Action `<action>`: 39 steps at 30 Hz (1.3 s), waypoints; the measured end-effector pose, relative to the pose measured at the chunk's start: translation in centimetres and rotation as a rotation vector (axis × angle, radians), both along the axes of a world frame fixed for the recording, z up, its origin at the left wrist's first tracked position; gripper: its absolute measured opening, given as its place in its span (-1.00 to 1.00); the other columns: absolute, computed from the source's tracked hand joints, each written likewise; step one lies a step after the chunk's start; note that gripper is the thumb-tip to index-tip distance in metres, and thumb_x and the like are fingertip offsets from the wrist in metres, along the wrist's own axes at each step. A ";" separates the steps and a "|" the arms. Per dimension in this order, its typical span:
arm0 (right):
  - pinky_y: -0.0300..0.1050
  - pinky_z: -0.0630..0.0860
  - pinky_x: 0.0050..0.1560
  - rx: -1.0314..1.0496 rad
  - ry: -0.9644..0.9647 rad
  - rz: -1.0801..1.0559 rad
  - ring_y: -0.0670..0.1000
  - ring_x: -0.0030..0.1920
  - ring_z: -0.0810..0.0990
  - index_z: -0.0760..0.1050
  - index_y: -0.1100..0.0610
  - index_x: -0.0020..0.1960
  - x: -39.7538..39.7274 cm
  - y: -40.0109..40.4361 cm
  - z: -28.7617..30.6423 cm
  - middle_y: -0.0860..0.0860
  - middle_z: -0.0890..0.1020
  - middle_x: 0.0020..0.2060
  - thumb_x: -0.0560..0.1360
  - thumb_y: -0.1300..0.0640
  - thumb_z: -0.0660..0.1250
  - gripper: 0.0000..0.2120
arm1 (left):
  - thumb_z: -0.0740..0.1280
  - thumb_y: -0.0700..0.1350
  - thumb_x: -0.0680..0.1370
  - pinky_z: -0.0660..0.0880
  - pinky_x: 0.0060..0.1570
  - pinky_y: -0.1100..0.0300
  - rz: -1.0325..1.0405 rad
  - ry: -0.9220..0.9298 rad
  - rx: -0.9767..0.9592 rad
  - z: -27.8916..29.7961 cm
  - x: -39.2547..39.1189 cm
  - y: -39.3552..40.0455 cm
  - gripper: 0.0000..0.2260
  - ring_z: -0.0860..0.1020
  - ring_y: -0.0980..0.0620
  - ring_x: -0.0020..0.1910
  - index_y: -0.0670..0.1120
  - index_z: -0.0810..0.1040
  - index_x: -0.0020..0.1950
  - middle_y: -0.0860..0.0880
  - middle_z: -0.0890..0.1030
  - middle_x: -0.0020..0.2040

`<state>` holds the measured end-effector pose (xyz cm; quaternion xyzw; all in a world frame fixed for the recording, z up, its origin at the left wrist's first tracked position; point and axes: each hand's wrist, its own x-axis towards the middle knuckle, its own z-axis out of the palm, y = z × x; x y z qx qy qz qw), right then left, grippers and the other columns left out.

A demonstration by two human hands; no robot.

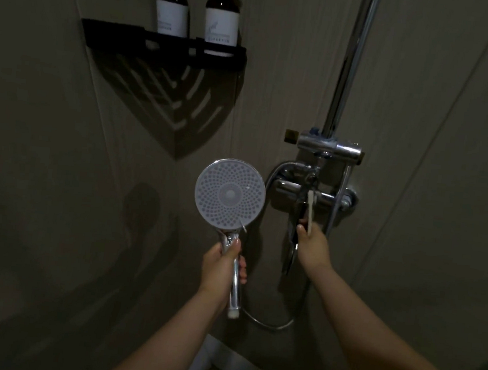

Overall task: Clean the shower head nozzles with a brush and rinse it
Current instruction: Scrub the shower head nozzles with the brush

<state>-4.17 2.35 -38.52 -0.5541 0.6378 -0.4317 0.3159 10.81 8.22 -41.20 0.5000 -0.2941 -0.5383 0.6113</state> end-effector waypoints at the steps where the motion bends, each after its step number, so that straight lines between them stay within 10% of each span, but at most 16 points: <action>1: -0.14 0.38 -0.03 -0.019 -0.041 -0.002 0.03 -0.01 0.45 0.43 0.20 0.18 0.1 -0.4 -0.5 0.09 0.50 0.00 0.61 0.16 0.10 -0.78 | 0.23 -0.11 0.57 0.36 -0.54 0.27 -0.002 -0.001 -0.012 -0.8 0.1 -0.2 -0.83 0.38 0.10 -0.58 -0.10 0.43 -0.22 -0.04 0.42 -0.47; 7: -0.24 0.46 -0.40 -0.187 -0.218 0.003 0.01 -0.33 0.55 0.38 0.03 -0.23 0.1 -2.3 -3.7 0.12 0.56 -0.28 0.61 0.18 0.10 -0.75 | 0.22 -0.11 0.58 0.37 -0.56 0.28 -0.002 0.007 -0.106 -6.7 0.6 -2.1 -0.82 0.39 0.11 -0.58 -0.10 0.43 -0.23 -0.06 0.42 -0.44; 14: -0.38 0.45 -0.56 -0.312 -0.184 0.066 -0.17 -0.63 0.50 0.38 0.13 -0.27 -0.3 -3.7 -5.3 0.11 0.53 -0.41 0.60 0.19 0.13 -0.74 | 0.21 -0.09 0.58 0.38 -0.52 0.29 0.030 0.012 -0.212 -13.8 0.8 -3.8 -0.84 0.38 0.09 -0.53 -0.09 0.43 -0.19 -0.06 0.42 -0.41; 24: -0.20 0.46 -0.33 -0.350 -0.135 -0.065 -0.04 -0.43 0.48 0.39 0.17 -0.18 1.0 -3.0 -5.2 0.07 0.53 -0.40 0.60 0.16 0.12 -0.79 | 0.22 -0.10 0.58 0.37 -0.55 0.29 0.056 -0.014 -0.241 -19.2 2.1 -4.2 -0.83 0.39 0.13 -0.60 -0.09 0.43 -0.21 -0.06 0.43 -0.41; 39: -0.31 0.41 -0.49 -0.294 -0.199 -0.023 -0.03 -0.43 0.47 0.40 0.36 0.16 1.4 -1.3 -4.5 0.13 0.49 -0.36 0.62 0.16 0.10 -0.71 | 0.22 -0.11 0.58 0.37 -0.55 0.29 0.011 -0.039 -0.245 -20.7 1.6 -4.4 -0.82 0.39 0.12 -0.60 -0.09 0.42 -0.22 -0.07 0.43 -0.41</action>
